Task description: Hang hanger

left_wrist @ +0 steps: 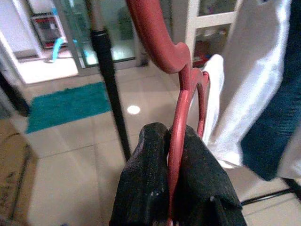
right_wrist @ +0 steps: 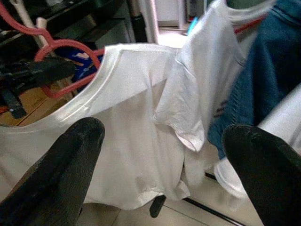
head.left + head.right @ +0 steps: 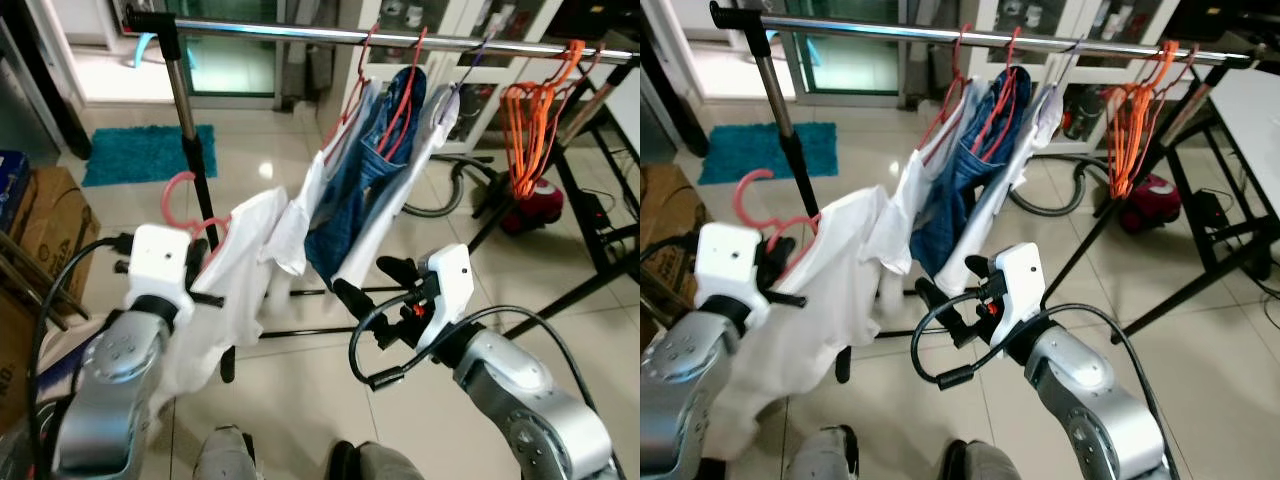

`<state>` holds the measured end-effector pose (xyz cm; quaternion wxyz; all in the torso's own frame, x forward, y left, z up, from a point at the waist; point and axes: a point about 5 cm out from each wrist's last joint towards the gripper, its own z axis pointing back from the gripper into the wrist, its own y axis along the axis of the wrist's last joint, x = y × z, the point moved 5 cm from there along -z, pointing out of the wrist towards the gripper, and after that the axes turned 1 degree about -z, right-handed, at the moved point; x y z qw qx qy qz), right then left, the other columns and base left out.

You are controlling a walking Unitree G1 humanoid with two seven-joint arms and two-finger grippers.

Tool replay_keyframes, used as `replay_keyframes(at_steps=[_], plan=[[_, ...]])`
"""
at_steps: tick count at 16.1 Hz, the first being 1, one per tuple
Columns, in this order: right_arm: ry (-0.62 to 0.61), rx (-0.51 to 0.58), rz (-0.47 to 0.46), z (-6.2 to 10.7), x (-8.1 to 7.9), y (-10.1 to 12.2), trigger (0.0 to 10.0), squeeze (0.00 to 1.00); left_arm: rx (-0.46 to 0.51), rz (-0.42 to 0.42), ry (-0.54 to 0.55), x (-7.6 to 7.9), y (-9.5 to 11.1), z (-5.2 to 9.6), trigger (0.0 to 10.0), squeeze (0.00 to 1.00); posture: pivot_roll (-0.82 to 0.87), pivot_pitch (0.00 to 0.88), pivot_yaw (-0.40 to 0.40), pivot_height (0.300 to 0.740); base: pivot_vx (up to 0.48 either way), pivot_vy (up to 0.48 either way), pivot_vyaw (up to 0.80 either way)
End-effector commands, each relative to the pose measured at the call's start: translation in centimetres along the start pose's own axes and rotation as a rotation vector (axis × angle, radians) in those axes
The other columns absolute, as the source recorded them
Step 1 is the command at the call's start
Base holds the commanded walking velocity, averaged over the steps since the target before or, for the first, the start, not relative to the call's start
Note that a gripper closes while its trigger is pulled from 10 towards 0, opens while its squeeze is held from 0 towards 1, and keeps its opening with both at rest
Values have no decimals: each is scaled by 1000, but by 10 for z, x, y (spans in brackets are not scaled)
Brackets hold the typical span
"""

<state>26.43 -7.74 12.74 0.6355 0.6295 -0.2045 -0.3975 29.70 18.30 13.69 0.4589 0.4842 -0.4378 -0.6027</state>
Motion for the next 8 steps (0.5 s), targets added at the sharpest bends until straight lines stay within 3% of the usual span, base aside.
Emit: replay_keyframes(at_steps=[1,4,8], plan=[[-46,27,3,0,9,6,10000,0,46,-18,-26,8,14,-3,10000,0,45,106,-74,740,0,0,0],[-106,45,-12,0,19,6,10000,0,61,-45,-74,22,20,-8,10000,0,46,111,-61,740,0,0,0],[-152,62,-24,2,24,5,10000,0,69,-60,-122,31,29,-12,10000,0,44,104,-48,740,-329,0,0]])
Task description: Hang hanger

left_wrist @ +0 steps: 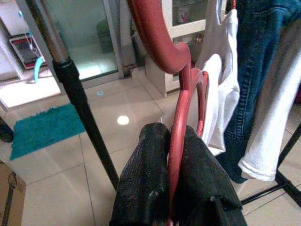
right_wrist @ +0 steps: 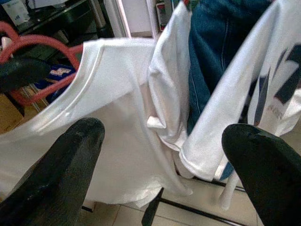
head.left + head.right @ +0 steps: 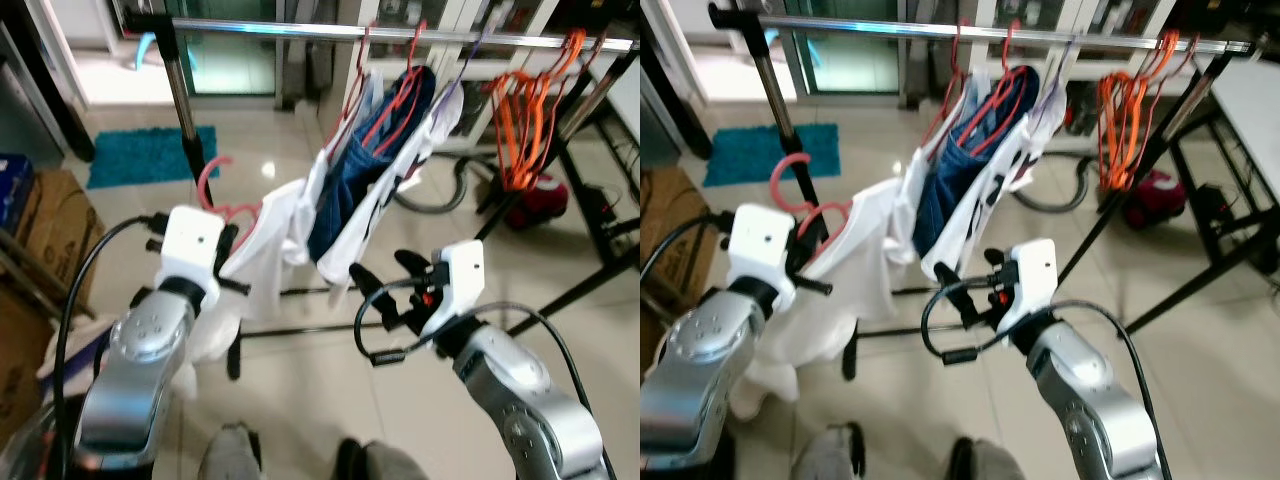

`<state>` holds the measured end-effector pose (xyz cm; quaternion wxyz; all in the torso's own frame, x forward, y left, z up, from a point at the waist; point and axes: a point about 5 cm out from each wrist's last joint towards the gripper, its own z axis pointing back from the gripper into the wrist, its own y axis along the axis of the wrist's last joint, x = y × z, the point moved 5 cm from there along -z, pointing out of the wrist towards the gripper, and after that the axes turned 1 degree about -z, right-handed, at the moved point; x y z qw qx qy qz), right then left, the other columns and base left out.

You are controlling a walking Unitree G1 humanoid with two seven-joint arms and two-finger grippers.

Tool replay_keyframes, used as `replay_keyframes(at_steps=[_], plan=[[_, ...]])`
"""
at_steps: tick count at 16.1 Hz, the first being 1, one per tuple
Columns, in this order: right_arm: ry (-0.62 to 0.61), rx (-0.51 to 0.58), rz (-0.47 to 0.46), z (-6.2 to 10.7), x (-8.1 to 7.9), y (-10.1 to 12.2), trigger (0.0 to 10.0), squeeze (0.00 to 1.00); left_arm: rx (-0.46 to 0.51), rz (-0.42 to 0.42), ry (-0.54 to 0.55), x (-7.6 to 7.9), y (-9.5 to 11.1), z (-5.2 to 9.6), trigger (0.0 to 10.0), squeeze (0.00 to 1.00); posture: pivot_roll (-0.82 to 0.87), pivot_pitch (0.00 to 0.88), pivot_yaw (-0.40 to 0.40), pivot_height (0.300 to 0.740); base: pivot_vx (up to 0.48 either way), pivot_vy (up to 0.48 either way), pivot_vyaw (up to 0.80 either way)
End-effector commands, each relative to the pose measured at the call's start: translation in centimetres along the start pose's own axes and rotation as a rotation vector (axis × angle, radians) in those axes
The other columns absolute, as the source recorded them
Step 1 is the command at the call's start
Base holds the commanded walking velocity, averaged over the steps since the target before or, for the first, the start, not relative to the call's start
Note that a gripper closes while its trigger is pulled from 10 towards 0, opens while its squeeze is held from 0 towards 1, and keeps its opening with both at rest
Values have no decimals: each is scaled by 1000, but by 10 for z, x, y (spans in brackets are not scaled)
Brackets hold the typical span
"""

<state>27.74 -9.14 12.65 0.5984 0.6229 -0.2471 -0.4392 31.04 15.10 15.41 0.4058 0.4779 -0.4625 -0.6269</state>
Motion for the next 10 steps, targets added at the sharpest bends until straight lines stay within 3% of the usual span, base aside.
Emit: replay_keyframes(at_steps=[1,5,10], plan=[[-26,8,1,3,6,2,10000,0,14,-6,-24,4,5,1,10000,0,44,104,-46,740,-334,0,0],[-29,18,-12,2,6,4,10000,0,28,-13,-20,2,10,0,10000,0,46,104,-49,740,-230,0,0],[-81,59,-32,3,16,16,10000,0,62,20,-31,7,20,-7,10000,0,32,86,-47,740,0,0,-784]])
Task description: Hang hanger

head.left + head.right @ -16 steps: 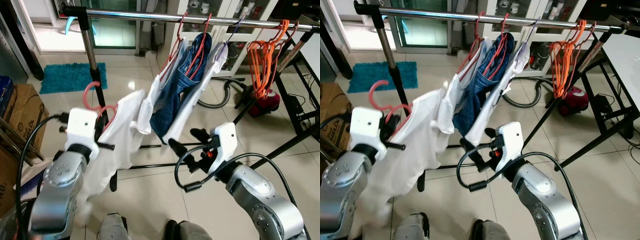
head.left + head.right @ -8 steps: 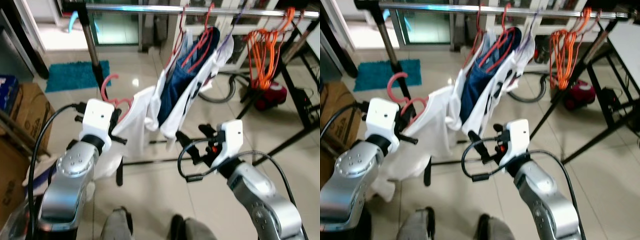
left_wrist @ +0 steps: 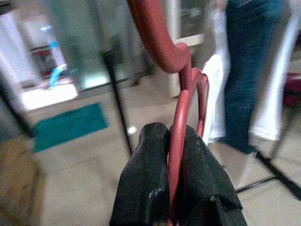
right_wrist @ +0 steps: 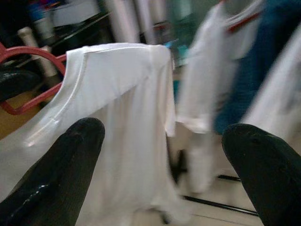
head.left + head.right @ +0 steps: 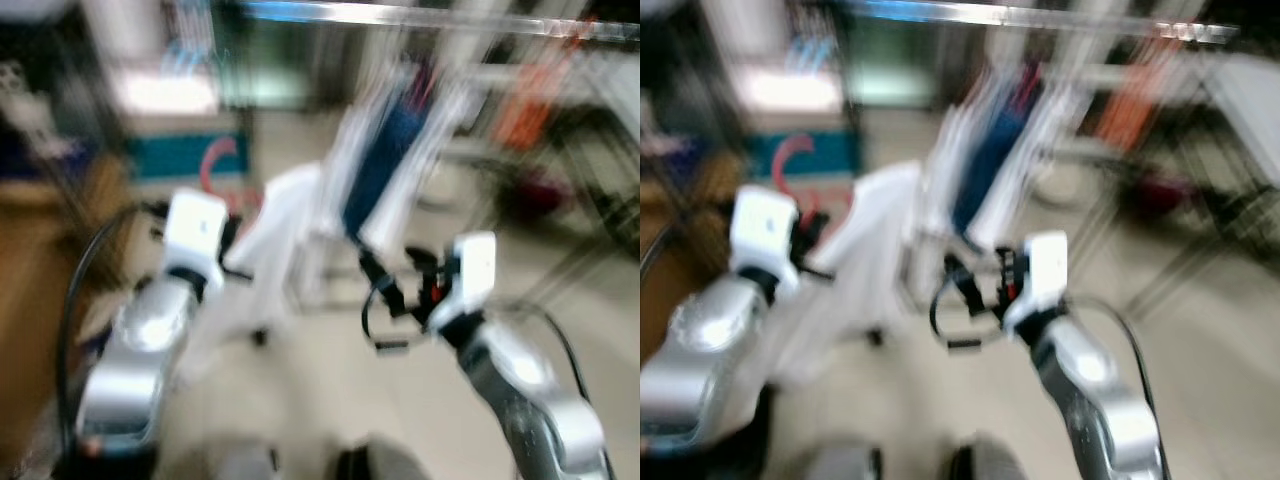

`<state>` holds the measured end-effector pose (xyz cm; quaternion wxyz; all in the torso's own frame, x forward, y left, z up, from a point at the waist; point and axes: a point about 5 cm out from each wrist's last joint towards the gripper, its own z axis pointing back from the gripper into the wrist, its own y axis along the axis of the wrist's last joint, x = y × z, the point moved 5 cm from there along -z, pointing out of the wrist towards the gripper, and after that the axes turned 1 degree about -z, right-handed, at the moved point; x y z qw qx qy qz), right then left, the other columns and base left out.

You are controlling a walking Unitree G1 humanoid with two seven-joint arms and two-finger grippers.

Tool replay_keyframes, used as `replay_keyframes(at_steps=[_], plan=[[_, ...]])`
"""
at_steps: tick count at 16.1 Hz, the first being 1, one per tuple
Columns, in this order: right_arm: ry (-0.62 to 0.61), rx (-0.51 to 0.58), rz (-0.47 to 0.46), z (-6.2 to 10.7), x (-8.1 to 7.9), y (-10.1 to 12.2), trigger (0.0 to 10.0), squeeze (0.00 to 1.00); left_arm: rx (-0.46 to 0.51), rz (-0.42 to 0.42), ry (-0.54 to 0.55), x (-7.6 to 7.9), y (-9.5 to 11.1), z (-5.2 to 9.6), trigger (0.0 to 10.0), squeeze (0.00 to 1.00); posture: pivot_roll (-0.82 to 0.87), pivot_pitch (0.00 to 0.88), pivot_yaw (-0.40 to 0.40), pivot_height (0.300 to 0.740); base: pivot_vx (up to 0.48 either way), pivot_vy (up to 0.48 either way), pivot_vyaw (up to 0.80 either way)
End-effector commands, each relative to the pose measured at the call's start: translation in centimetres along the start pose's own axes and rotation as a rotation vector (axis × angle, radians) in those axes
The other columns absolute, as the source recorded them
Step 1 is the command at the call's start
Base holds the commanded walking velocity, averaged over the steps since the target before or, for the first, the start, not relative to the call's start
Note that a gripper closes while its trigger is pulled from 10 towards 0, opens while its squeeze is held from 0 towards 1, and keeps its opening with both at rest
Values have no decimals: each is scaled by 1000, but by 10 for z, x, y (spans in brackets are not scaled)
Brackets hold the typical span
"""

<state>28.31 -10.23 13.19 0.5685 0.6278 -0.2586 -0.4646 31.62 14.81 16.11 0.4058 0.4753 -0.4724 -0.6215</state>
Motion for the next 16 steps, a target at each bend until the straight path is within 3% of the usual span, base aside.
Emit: replay_keyframes(at_steps=[1,9,13,16], plan=[[-44,30,22,2,9,11,10000,0,52,6,-22,7,14,-4,10000,0,27,80,-45,740,0,0,-800],[-216,105,43,11,30,25,10000,0,99,-1,-58,10,24,-21,10000,0,-23,33,14,740,0,0,-800],[-207,114,71,17,22,31,10000,0,133,28,-63,1,39,-35,10000,0,-55,42,31,740,0,0,-800],[-86,136,100,8,9,50,10000,0,151,-23,-185,8,54,-40,10000,0,-51,50,19,740,0,0,-800]])
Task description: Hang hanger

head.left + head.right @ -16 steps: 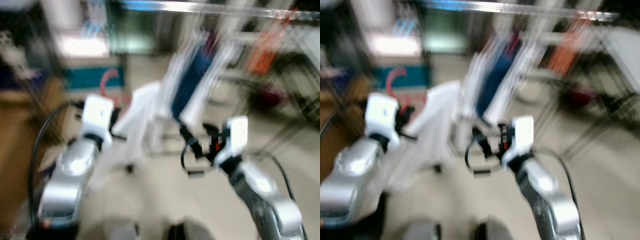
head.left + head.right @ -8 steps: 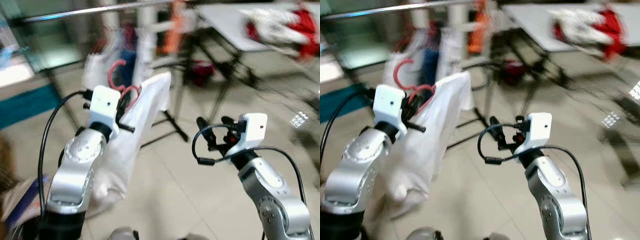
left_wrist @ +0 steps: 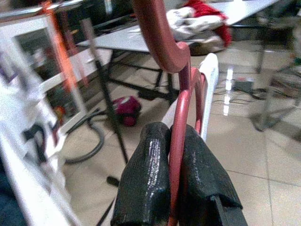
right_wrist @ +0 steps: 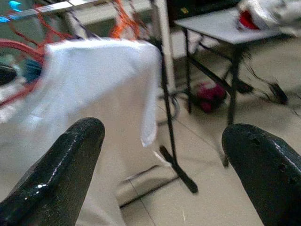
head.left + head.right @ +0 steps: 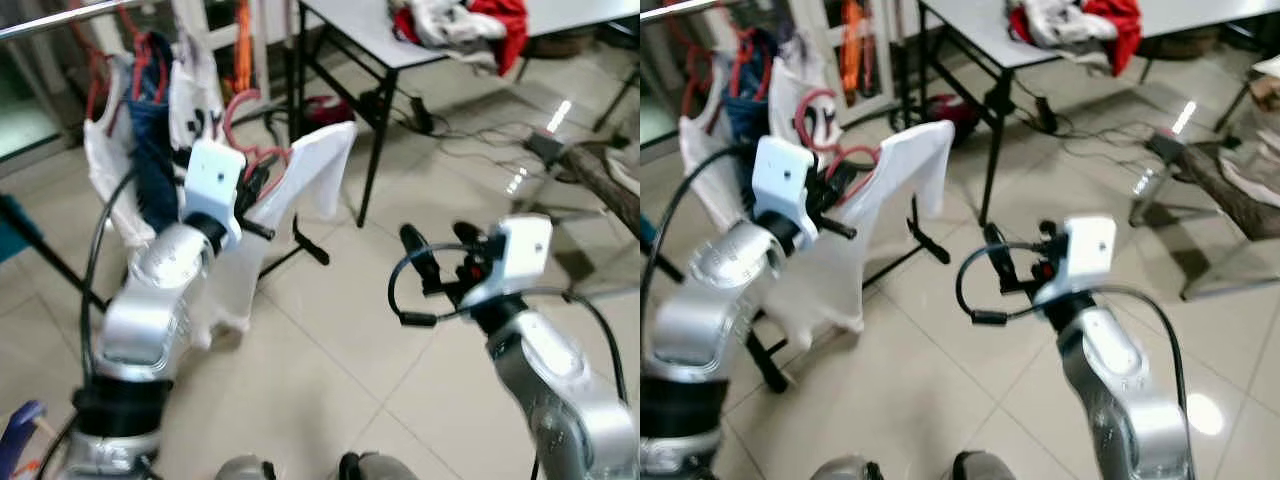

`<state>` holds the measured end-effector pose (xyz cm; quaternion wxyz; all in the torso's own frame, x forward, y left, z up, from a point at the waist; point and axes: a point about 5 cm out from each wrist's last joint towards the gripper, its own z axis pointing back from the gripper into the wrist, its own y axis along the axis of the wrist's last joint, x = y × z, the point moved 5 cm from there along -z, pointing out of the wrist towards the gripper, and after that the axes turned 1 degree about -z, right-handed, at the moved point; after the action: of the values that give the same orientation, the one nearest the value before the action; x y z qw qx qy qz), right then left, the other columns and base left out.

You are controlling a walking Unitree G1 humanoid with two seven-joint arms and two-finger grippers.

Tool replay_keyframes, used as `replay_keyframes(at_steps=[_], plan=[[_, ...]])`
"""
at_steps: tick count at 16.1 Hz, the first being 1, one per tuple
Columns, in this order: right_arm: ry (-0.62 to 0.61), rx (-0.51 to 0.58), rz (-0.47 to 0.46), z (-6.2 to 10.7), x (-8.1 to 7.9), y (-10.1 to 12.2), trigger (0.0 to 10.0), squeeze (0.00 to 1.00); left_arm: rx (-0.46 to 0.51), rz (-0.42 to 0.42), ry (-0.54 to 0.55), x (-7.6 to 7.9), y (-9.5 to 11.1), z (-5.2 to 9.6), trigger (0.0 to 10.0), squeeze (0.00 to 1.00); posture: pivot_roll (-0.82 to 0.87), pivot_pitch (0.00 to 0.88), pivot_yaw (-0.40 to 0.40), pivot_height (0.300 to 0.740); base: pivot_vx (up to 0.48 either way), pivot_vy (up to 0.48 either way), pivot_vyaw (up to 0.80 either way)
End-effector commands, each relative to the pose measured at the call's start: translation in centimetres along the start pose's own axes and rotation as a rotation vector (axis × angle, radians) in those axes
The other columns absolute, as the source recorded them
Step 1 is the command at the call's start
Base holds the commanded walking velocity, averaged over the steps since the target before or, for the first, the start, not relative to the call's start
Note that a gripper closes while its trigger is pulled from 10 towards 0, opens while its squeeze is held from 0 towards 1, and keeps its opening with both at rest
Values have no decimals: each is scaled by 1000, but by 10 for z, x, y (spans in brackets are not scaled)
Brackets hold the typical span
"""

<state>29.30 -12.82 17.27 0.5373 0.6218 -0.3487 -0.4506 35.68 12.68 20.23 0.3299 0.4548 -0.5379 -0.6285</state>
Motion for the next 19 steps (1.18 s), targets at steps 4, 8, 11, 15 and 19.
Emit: replay_keyframes(at_steps=[4,8,11,15,19], plan=[[276,46,46,-17,-37,31,10000,0,63,46,-58,5,31,-8,10000,0,-35,48,-15,740,0,0,-381],[290,54,66,-33,-36,41,10000,0,28,5,7,0,24,-6,10000,0,-13,49,-60,740,0,0,0],[376,63,21,-34,-45,43,10000,1000,32,0,-26,-3,34,-4,10000,0,-1,52,-81,740,0,0,0],[354,90,-27,-50,-47,50,10000,1000,85,33,-137,12,59,-5,10000,0,-1,55,-79,740,0,0,0],[252,79,16,-66,-38,47,10000,1000,109,59,-197,25,71,-3,10000,0,-3,54,-78,740,0,0,0]])
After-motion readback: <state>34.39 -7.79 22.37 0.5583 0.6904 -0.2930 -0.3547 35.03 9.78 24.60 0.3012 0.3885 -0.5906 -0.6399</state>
